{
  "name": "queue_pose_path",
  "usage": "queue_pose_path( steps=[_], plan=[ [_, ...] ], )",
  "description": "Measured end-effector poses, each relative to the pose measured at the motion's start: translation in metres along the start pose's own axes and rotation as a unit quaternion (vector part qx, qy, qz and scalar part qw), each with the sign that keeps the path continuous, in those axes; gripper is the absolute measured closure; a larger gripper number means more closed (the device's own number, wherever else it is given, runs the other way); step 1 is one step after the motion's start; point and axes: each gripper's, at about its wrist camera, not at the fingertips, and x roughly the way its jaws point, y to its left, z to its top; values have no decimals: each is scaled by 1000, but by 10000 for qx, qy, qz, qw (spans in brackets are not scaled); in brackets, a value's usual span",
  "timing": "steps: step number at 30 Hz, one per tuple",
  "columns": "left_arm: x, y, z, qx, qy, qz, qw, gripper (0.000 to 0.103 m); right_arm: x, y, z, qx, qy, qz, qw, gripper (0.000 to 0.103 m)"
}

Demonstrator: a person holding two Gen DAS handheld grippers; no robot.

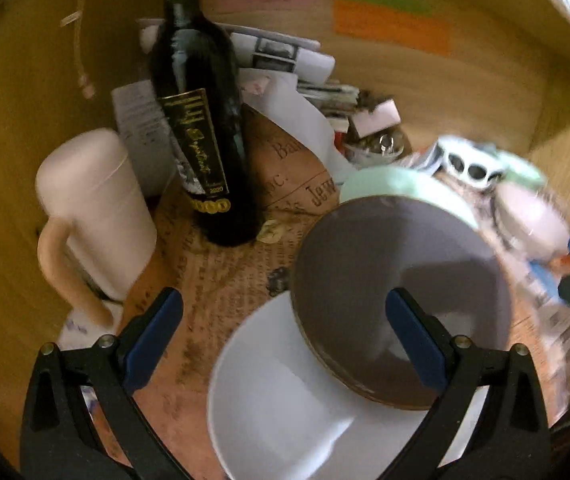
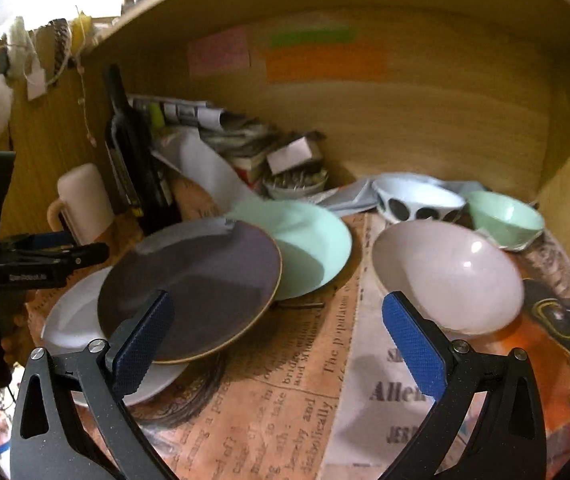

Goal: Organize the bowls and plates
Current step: 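Reach the right gripper to the dark grey plate rim and close it, then lift the dark grey plate off the white plate with the right gripper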

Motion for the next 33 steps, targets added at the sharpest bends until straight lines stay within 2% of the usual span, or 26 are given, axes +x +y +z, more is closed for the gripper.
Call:
queue_pose_path(
  steps=[3,7,11,15,18,22,24,25,26,27,31,33],
  plan=[
    [4,4,3,41,10,-279,9996,0,15,1,3,0,197,70,9998,4],
    [10,9,9,-41,33,-697,9976,0,35,2,5,44,536,160,9984,14],
    [16,14,15,-93,-13,-807,9967,0,50,3,6,49,813,249,9964,25],
    [31,18,19,-166,316,-679,9971,0,62,2,6,144,1029,311,9941,36],
    [37,17,19,-119,437,-908,9948,0,68,-1,8,241,1130,294,9929,40],
    [31,16,20,-79,267,-957,9950,1,72,-3,8,351,1267,358,9907,50],
    [29,14,21,21,220,-900,9957,11,74,-4,7,371,1298,377,9901,53],
    [31,14,22,60,255,-877,9958,23,74,-4,7,392,1306,395,9899,54],
    [34,14,22,69,344,-875,9955,29,74,-4,7,411,1312,416,9896,55],
    [36,14,22,46,391,-902,9951,31,75,-4,7,429,1318,435,9894,56],
    [46,19,20,-69,685,-1025,9923,53,76,-2,7,493,1352,540,9881,61],
    [50,20,19,-142,849,-1095,9903,58,77,-1,7,558,1388,623,9868,64]
  ],
)
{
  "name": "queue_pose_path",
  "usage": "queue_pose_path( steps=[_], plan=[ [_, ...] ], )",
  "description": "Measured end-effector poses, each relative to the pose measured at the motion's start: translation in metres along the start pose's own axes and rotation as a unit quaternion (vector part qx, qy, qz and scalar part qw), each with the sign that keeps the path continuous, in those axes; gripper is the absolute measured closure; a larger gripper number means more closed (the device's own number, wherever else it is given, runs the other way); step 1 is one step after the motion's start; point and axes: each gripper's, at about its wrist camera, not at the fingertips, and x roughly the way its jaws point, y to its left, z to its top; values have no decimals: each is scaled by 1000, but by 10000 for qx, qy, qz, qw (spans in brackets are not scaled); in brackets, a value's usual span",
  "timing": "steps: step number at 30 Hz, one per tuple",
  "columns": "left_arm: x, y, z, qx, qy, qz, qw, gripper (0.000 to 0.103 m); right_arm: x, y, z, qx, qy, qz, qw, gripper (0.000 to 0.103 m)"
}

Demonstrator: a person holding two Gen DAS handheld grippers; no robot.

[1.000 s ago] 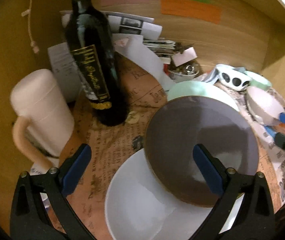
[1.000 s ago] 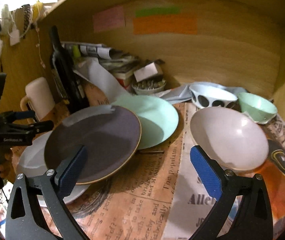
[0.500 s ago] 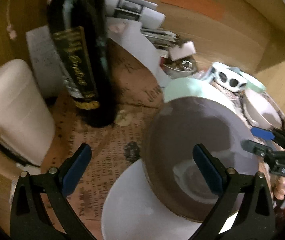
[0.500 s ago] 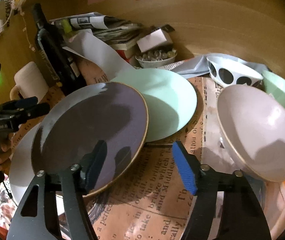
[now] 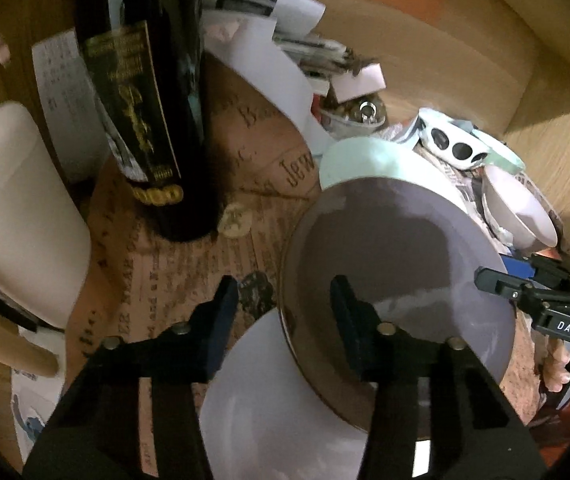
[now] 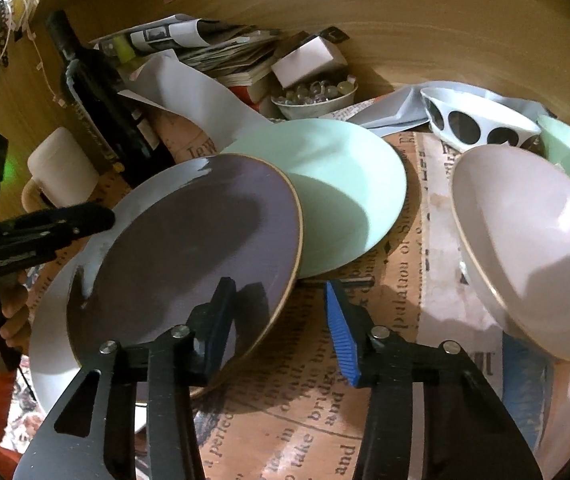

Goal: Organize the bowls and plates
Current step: 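Lift the dark grey plate off the white plate with the right gripper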

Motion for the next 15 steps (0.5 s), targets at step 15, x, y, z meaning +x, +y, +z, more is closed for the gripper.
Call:
queue_pose_path(
  steps=[15],
  plan=[
    [7,-6,-2,123,232,-117,9996,79,2,8,0,0,-5,46,10000,78]
  ],
)
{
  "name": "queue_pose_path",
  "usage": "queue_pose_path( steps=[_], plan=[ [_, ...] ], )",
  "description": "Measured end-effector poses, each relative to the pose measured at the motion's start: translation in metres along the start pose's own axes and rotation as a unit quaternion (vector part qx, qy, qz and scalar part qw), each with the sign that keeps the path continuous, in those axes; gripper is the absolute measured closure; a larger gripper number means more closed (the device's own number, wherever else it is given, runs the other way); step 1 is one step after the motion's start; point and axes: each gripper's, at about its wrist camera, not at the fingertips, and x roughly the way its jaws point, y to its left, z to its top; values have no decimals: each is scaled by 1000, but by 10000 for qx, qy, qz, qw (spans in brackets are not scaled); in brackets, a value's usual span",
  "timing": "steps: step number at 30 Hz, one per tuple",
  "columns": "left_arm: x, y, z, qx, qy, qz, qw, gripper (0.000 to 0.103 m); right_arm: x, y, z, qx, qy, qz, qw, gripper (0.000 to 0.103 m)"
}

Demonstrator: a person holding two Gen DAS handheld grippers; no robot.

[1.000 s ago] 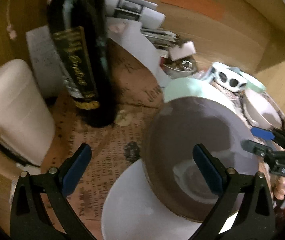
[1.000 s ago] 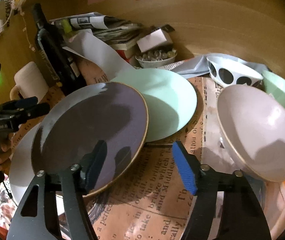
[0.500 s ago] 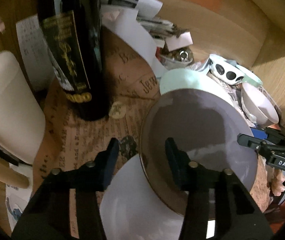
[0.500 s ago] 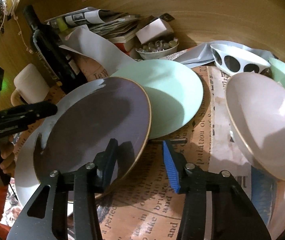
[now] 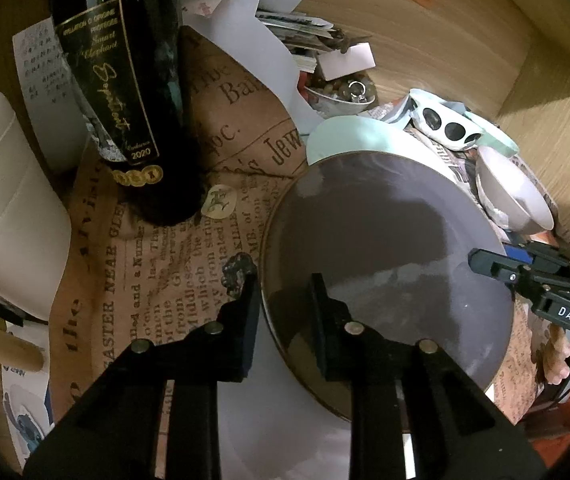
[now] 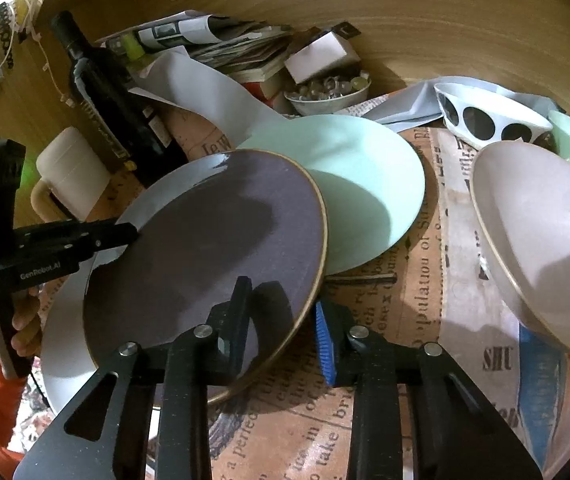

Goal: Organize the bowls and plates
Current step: 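Lift the dark grey plate off the white plate with the right gripper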

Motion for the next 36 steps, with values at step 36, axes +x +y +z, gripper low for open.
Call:
queue_pose_path(
  steps=[36],
  plan=[
    [-30,-64,-15,112,-378,-180,9991,79,-57,-30,-25,360,-420,-436,9975,78]
  ],
)
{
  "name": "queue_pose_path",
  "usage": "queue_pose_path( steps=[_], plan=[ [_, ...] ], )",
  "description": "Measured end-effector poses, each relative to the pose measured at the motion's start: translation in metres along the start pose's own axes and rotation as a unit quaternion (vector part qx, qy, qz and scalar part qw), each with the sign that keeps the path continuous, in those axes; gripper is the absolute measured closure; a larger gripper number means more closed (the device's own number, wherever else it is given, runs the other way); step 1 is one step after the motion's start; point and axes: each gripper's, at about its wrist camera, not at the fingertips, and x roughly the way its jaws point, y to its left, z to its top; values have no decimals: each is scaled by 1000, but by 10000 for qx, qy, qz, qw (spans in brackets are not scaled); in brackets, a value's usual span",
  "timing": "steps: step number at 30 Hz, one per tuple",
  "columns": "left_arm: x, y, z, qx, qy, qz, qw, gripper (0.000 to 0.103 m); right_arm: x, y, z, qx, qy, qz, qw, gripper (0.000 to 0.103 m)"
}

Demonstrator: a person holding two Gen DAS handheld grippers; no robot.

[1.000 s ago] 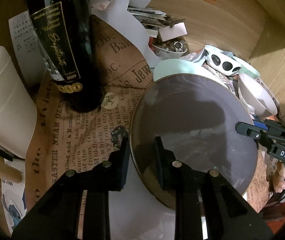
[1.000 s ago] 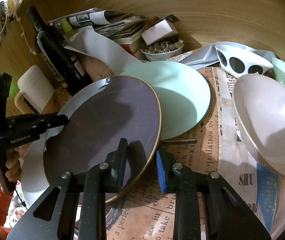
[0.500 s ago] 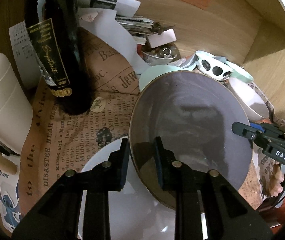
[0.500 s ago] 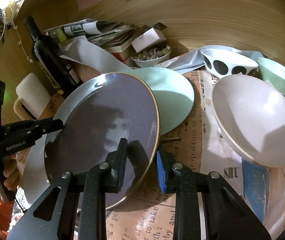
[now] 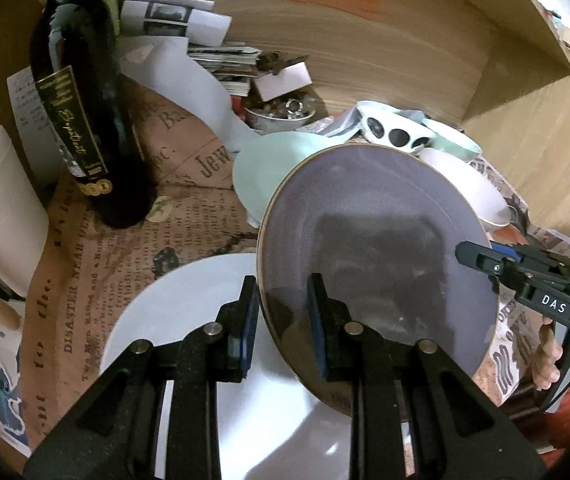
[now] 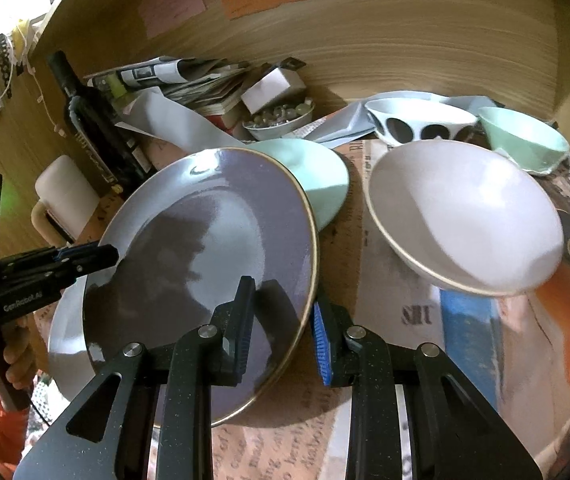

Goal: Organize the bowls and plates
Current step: 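Lift the dark grey plate off the white plate with the right gripper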

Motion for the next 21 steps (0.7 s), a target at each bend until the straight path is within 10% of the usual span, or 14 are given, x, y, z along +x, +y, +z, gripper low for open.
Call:
queue_pose_path(
  steps=[21],
  plan=[
    [-4,-69,-23,380,104,-46,9992,79,-50,-34,-44,374,-266,-152,9988,78]
  ],
)
